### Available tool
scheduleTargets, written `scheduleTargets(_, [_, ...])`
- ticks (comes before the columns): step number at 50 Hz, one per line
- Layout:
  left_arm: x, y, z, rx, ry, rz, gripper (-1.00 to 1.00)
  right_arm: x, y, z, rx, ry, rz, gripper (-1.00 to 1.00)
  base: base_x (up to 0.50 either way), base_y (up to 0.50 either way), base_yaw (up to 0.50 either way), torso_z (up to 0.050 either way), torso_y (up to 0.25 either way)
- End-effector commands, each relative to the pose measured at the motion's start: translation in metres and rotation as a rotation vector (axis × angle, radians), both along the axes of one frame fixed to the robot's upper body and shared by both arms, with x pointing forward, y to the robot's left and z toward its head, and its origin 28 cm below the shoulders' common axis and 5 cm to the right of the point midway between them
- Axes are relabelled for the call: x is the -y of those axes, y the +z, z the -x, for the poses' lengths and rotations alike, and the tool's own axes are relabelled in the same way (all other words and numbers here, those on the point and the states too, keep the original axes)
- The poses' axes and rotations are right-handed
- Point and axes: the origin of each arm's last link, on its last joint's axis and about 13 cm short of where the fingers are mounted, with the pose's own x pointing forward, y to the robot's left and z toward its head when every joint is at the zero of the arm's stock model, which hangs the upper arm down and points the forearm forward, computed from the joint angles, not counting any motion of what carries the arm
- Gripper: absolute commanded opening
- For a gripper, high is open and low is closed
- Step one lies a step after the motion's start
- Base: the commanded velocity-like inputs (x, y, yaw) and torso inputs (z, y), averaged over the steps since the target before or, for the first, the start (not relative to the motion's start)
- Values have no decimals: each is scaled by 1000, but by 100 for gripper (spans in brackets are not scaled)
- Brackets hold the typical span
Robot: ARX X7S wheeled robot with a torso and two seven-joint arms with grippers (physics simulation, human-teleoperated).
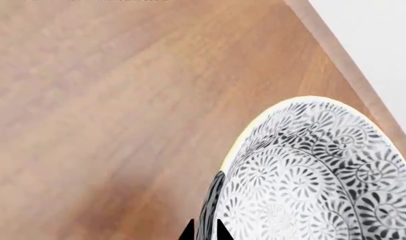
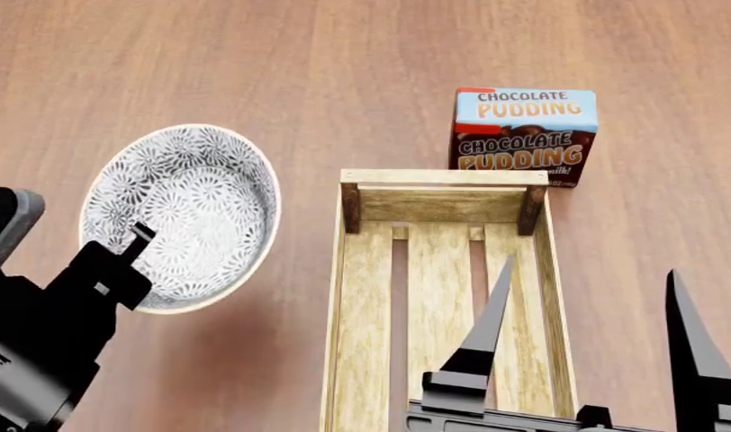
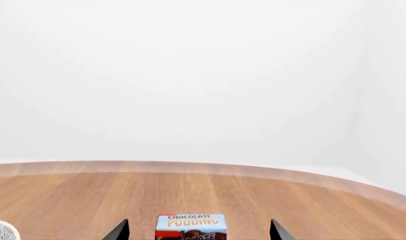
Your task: Pick up the bowl on the left and put it in the tray.
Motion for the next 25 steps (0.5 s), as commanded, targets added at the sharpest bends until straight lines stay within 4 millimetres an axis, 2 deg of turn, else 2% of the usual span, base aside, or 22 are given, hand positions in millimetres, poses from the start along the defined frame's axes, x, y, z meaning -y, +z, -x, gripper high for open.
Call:
scheduleTargets(1, [13, 27, 18, 57, -66, 13, -100, 0, -1, 0, -2, 2, -1, 100, 0, 0, 0, 0, 0])
scheduleTargets(12, [29, 39, 29, 72, -121, -11, -100, 0, 0, 0, 3, 2, 0, 100, 0, 0, 0, 0, 0])
scheduleTargets(25, [50, 46, 32, 83, -171, -55, -100, 0, 2, 1, 7, 3, 0, 100, 0, 0, 0, 0, 0])
